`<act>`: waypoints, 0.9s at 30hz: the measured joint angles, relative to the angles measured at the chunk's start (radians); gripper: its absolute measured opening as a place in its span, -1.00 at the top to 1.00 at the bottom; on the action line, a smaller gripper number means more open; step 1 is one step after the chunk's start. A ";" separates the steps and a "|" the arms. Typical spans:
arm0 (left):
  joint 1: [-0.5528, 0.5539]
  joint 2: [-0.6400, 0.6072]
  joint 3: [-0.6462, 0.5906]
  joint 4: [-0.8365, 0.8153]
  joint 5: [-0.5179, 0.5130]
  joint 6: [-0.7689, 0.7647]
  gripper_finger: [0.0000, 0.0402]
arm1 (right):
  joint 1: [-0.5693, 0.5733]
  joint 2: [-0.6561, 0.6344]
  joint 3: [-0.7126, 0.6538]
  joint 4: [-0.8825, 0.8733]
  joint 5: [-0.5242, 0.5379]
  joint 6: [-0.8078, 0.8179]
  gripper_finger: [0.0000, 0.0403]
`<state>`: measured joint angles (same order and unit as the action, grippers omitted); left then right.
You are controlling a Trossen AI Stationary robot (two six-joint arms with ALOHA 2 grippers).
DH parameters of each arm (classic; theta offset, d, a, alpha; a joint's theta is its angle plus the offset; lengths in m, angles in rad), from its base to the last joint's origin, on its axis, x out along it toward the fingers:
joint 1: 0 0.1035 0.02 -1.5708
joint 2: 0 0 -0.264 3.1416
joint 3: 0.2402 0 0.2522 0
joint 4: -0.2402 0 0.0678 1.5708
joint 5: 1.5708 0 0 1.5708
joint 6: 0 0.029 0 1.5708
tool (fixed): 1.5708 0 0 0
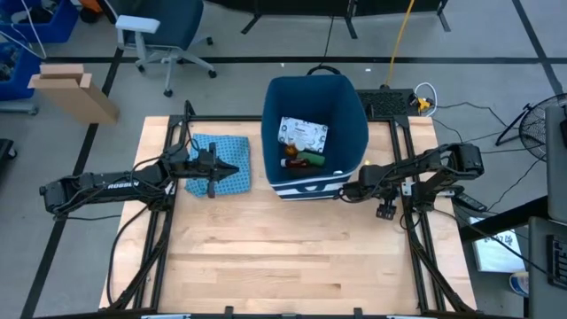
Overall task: Pick & place medical supplies in basket/bin
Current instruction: Put the white pill bottle into the blue bin
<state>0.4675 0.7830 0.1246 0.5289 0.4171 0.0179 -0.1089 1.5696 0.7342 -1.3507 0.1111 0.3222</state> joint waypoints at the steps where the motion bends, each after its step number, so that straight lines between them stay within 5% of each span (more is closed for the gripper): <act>1: 0.000 0.000 0.000 0.000 0.000 0.001 0.87 | -0.001 0.000 0.001 0.016 0.008 0.002 -0.67; 16: 0.000 0.000 0.000 0.014 -0.027 0.000 0.87 | -0.002 0.002 0.003 0.207 0.068 -0.053 -0.64; 27: 0.000 0.000 0.000 0.013 -0.027 0.000 0.87 | -0.001 0.002 0.003 0.226 0.071 -0.087 -0.10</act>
<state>0.4675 0.7833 0.1246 0.5415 0.3904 0.0181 -0.1098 1.5715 0.7368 -1.1243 0.1817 0.2350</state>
